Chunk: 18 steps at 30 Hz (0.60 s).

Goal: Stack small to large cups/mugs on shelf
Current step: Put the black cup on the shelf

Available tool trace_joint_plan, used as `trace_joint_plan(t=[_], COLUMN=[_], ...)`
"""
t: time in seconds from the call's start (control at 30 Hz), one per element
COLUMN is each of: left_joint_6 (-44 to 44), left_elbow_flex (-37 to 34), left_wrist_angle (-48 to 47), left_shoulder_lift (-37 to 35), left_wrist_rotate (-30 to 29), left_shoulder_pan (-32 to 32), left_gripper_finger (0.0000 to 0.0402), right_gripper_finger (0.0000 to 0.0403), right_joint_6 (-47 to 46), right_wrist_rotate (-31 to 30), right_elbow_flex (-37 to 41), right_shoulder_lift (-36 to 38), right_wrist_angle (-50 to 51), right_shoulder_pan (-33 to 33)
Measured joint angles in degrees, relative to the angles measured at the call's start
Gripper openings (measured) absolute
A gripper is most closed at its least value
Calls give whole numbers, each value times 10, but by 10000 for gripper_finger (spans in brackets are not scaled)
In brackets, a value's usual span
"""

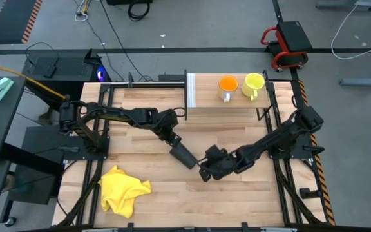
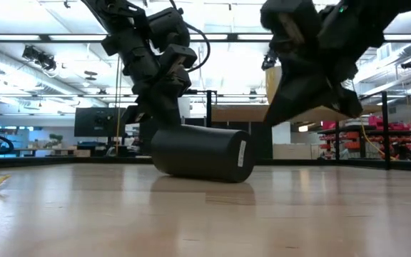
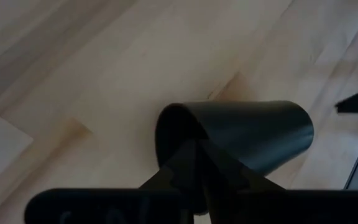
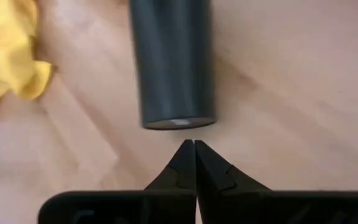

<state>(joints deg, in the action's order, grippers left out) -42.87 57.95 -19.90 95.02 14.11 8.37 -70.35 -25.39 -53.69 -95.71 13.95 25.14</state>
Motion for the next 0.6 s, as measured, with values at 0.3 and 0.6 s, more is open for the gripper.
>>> trace_joint_plan(t=[0.3, 0.6], left_joint_6=[18, 41], left_elbow_flex=[0, 0], left_wrist_angle=[-33, -101], left_shoulder_lift=[0, 0], left_wrist_rotate=[7, 21], left_shoulder_pan=[-7, 8], left_gripper_finger=[31, 18], right_gripper_finger=[0, 0], right_joint_6=[8, 65], right_wrist_rotate=[-20, -1], right_elbow_flex=[0, 0], right_shoulder_lift=[-11, -11], right_wrist_angle=[-64, -106], right_shoulder_pan=[-4, -32])
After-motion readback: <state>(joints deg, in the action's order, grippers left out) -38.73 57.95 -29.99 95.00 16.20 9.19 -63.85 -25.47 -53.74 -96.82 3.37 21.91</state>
